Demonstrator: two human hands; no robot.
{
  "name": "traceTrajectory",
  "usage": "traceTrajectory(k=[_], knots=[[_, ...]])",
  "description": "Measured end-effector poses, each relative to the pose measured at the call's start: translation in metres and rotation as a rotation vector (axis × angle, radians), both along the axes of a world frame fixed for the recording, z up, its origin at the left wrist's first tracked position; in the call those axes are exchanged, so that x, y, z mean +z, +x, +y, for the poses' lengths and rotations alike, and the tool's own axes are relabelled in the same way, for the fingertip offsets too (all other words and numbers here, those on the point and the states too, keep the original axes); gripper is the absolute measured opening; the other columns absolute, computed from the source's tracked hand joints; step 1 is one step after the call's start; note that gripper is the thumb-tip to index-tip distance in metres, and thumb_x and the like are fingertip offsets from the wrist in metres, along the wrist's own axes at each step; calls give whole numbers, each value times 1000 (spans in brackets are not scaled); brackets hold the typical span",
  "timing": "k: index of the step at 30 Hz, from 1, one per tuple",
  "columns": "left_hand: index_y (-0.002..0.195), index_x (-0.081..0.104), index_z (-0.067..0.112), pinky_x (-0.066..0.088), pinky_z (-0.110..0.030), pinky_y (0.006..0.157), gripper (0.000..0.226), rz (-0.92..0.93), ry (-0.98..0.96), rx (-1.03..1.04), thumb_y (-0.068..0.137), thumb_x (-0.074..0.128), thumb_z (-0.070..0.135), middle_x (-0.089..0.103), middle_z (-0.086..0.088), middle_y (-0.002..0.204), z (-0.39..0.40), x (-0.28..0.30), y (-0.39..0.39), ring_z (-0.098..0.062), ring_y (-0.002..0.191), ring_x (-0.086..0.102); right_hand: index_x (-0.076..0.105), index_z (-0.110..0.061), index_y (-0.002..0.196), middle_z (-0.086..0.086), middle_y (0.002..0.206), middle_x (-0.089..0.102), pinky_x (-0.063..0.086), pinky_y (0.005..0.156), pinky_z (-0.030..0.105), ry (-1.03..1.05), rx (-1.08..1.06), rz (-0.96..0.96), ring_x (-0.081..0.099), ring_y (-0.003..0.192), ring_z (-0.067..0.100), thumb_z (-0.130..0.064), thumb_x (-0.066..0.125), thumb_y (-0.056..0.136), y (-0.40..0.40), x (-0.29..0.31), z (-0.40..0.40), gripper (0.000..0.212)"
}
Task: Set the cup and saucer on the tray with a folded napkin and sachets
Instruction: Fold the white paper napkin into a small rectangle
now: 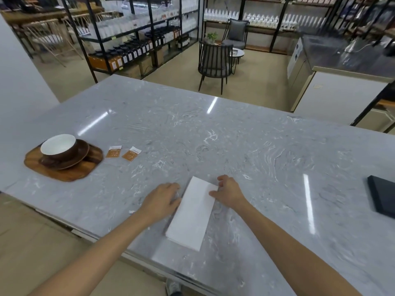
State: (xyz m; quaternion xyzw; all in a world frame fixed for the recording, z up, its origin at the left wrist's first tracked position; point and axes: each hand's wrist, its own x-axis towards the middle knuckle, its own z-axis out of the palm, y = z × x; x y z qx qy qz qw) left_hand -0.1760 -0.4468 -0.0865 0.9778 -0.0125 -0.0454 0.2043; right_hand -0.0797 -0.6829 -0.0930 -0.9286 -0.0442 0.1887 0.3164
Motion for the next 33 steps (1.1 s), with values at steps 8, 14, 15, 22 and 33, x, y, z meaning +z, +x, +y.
traceTrajectory(k=[8, 14, 15, 22, 33], knots=[[160, 12, 24, 17, -41, 125, 125, 396, 3, -325, 65, 90, 50, 18, -2, 167, -5, 17, 95, -23, 153, 16, 20, -11, 151, 14, 145, 35, 49, 103, 42, -126, 32, 160, 47, 133, 33, -42, 94, 61, -11, 10, 9, 120], [134, 54, 9, 48, -36, 100, 72, 370, -157, -270, 72, 90, 21, 57, -13, 135, -14, 14, 115, -31, 123, 57, 34, -6, 146, 14, 125, 60, 53, 93, 37, 343, -291, 223, 62, 113, 28, -17, 91, 70, -11, -9, 7, 95], [118, 61, 10, 52, -33, 87, 54, 381, -194, -255, 72, 89, 16, 63, -12, 118, -13, 13, 117, -29, 106, 63, 40, -6, 140, 13, 117, 61, 54, 93, 38, 370, -320, 226, 64, 107, 27, -14, 91, 71, -10, -11, 7, 86], [94, 58, 18, 43, -23, 62, 34, 485, -69, -287, 75, 85, 16, 56, 5, 90, -14, 14, 132, -15, 83, 54, 55, -12, 117, 12, 125, 50, 45, 76, 28, -45, -106, 126, 60, 96, 26, -30, 86, 71, 9, -2, 13, 59], [100, 74, 2, 45, -27, 75, 19, 532, -307, -350, 82, 79, 7, 69, -3, 88, 2, 28, 142, -13, 80, 60, 72, -19, 81, -5, 69, 63, 44, 47, 15, 117, 76, 407, 58, 63, 9, -16, 86, 76, 58, 34, 10, 15]])
